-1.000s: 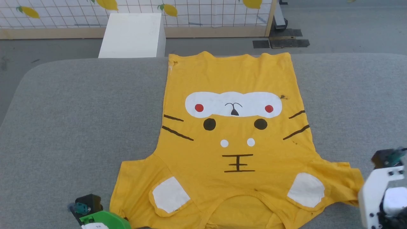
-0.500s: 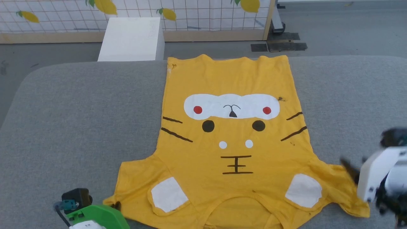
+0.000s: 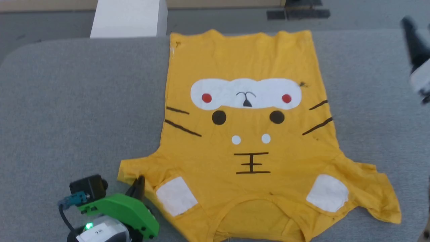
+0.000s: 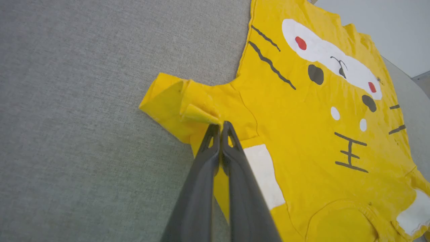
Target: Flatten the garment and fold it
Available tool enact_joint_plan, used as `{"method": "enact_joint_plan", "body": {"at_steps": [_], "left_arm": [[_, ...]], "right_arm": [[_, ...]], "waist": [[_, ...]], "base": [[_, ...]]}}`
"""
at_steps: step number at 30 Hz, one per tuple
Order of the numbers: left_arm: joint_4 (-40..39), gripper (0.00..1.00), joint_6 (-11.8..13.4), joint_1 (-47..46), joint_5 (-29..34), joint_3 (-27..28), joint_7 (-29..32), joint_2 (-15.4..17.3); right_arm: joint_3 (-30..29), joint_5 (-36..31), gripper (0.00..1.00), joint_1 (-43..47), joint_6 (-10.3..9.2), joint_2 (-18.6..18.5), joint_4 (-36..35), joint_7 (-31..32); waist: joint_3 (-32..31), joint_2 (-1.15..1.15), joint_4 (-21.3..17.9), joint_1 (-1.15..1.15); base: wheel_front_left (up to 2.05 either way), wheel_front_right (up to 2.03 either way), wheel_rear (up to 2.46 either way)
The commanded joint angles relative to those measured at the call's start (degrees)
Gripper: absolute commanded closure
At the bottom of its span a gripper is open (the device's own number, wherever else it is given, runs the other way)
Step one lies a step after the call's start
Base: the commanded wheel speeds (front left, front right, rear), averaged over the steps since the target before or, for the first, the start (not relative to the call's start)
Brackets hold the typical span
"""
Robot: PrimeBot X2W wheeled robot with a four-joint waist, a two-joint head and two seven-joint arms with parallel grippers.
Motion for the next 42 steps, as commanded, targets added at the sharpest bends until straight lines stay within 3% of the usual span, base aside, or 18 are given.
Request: {"method": "enact_joint_plan", "body": {"at_steps": [1,6,16,24,31,33,42], "left_arm": [[-1.1,1.00,-0.3,-1.7,1.0,-0.2,-0.8,-0.3],[-4.8,1.00,0.0,-3.6,2.7,-1.8,-1.1,-0.7],[-11.1,1.00,0.9,-2.8,3.6,-3.8,-1.4,-1.8],[-11.7,1.00,0.2,-2.1,2.6,-5.2,-1.8,-2.8],[-11.1,1.00,-0.2,-2.8,2.7,-5.3,-2.2,-2.7],[-10.8,1.00,-0.3,-3.1,2.7,-5.2,-2.2,-2.6],[-6.7,1.00,-1.3,-4.0,0.6,-3.6,-2.2,-2.0]], "right_arm": [[-0.2,-1.9,0.00,-3.7,-0.06,-1.0,2.3,-0.2],[1.6,-7.9,0.00,-15.0,-0.06,-4.8,10.1,2.7],[8.4,-16.0,0.00,-28.5,-0.06,-11.7,21.0,19.0],[12.0,-19.7,0.00,-30.2,-0.06,-15.3,22.1,26.1],[11.7,-18.2,0.00,-28.3,-0.06,-14.6,22.5,31.9],[10.8,-17.6,0.98,-28.1,-0.06,-14.4,22.1,32.7],[8.2,-13.4,1.00,-28.8,-0.06,-12.2,18.9,23.5]], "waist": [[9.3,0.00,6.0,0.00],[16.5,0.00,10.8,0.00],[25.0,0.00,18.0,0.00],[27.6,0.00,19.5,0.00],[28.0,0.00,18.7,0.00],[27.5,0.00,18.3,0.00],[19.3,0.00,14.4,0.00]], "base": [[0.00,0.00,0.00],[0.00,0.00,0.00],[0.00,0.00,0.00],[0.00,0.00,0.00],[0.00,0.00,0.00],[0.00,0.00,0.00],[0.00,0.00,0.00]]}}
